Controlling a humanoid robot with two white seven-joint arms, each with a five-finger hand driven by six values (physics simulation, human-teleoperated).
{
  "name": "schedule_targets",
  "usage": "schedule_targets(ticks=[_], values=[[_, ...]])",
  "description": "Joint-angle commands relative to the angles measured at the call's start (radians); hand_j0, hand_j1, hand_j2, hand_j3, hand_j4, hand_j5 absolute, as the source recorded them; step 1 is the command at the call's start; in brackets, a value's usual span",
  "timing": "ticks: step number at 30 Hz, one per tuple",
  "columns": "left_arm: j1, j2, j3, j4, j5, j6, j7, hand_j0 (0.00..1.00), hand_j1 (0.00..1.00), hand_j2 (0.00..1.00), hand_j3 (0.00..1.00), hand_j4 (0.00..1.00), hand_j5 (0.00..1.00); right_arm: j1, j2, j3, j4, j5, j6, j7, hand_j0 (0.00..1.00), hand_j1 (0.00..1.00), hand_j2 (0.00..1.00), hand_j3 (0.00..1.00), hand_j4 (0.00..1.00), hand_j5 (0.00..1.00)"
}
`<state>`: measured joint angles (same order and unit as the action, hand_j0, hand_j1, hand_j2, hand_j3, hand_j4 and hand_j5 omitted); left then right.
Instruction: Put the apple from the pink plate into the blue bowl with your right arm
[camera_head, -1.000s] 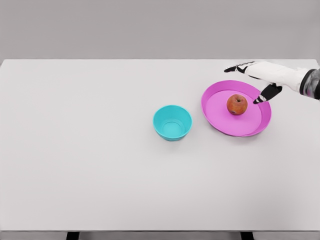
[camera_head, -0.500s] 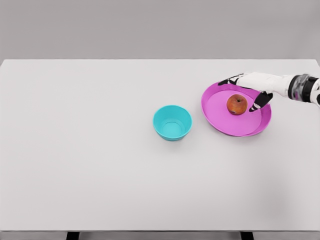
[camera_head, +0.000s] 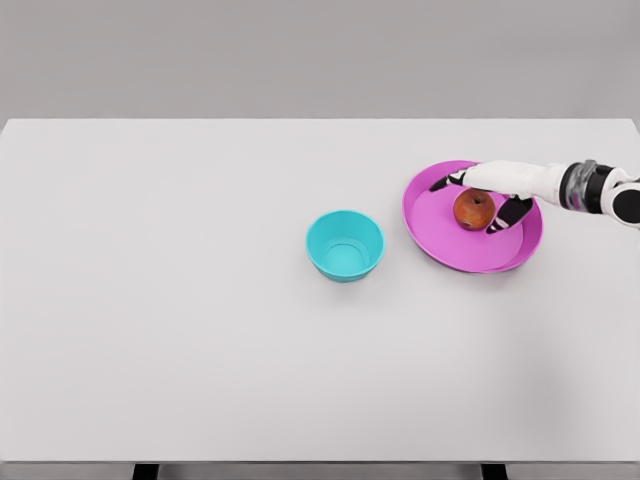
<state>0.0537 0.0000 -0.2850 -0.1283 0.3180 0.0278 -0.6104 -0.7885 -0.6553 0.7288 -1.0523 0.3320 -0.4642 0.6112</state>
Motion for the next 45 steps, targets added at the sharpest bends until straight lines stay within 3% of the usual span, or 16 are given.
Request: schedule_targets(ticks=[1,5,6,11,13,17,24,26,30,33,35,37,45], values=[[0.0,0.0,0.0,0.0,0.001,0.0,0.0,1.0,1.0,1.0,1.0,1.0,1.0,0.0,-0.003,-0.003,0.0,-0.004,-0.008,0.0,0.73,0.73,0.73,0.73,0.73,0.73],[0.0,0.0,0.0,0.0,0.001,0.001,0.0,1.0,1.0,1.0,1.0,1.0,1.0,0.008,0.0,-0.003,0.012,-0.004,-0.025,0.0,0.7,0.7,0.7,0.7,0.7,0.7],[0.0,0.0,0.0,-0.001,0.001,0.0,0.0,1.0,1.0,1.0,1.0,1.0,1.0,0.008,-0.001,-0.003,0.021,-0.004,-0.04,0.0,0.59,0.59,0.59,0.59,0.59,0.59],[0.0,0.0,0.0,-0.001,0.001,0.0,0.0,1.0,1.0,1.0,1.0,1.0,1.0,0.003,0.011,-0.008,0.09,-0.005,-0.099,0.0,0.53,0.53,0.53,0.53,0.53,0.53],[0.0,0.0,0.0,-0.001,0.001,0.0,0.0,1.0,1.0,1.0,1.0,1.0,1.0,0.0,0.011,-0.008,0.092,-0.005,-0.102,0.0,0.47,0.47,0.47,0.47,0.47,0.47],[0.0,0.0,0.0,0.001,0.001,0.0,0.0,1.0,1.0,1.0,1.0,1.0,1.0,-0.003,0.029,-0.022,0.083,-0.007,-0.108,0.0,0.45,0.45,0.45,0.45,0.45,0.45],[0.0,0.0,0.0,-0.001,0.001,0.0,0.0,1.0,1.0,1.0,1.0,1.0,1.0,0.035,0.016,-0.161,-0.13,-0.01,-0.109,0.0,0.44,0.44,0.44,0.44,0.44,0.44],[0.0,0.0,0.0,-0.001,0.001,0.0,0.0,1.0,1.0,1.0,1.0,1.0,1.0,0.074,0.013,-0.189,-0.242,-0.01,-0.073,0.0,0.44,0.44,0.44,0.44,0.44,0.44],[0.0,0.0,0.0,0.001,0.001,0.0,0.0,1.0,1.0,1.0,1.0,1.0,1.0,0.107,0.017,-0.19,-0.423,-0.014,-0.004,0.0,0.44,0.44,0.44,0.44,0.44,0.44],[0.0,0.0,0.0,-0.001,0.001,0.0,0.0,1.0,1.0,1.0,1.0,1.0,1.0,0.137,0.033,-0.184,-0.506,-0.016,0.032,0.0,0.44,0.44,0.44,0.44,0.44,0.44],[0.0,0.0,0.0,-0.001,0.001,0.0,0.0,1.0,1.0,1.0,1.0,1.0,1.0,0.137,0.034,-0.177,-0.548,-0.016,0.062,0.0,0.45,0.45,0.45,0.45,0.45,0.45],[0.0,0.0,0.0,0.0,0.001,0.0,0.0,1.0,1.0,1.0,1.0,1.0,1.0,0.137,0.077,-0.154,-0.549,-0.014,0.073,0.0,0.45,0.45,0.45,0.45,0.45,0.45],[0.0,0.0,0.0,-0.001,0.001,0.0,0.0,1.0,1.0,1.0,1.0,1.0,1.0,0.146,0.095,-0.106,-0.549,-0.01,0.084,0.0,0.45,0.45,0.45,0.45,0.45,0.45]])
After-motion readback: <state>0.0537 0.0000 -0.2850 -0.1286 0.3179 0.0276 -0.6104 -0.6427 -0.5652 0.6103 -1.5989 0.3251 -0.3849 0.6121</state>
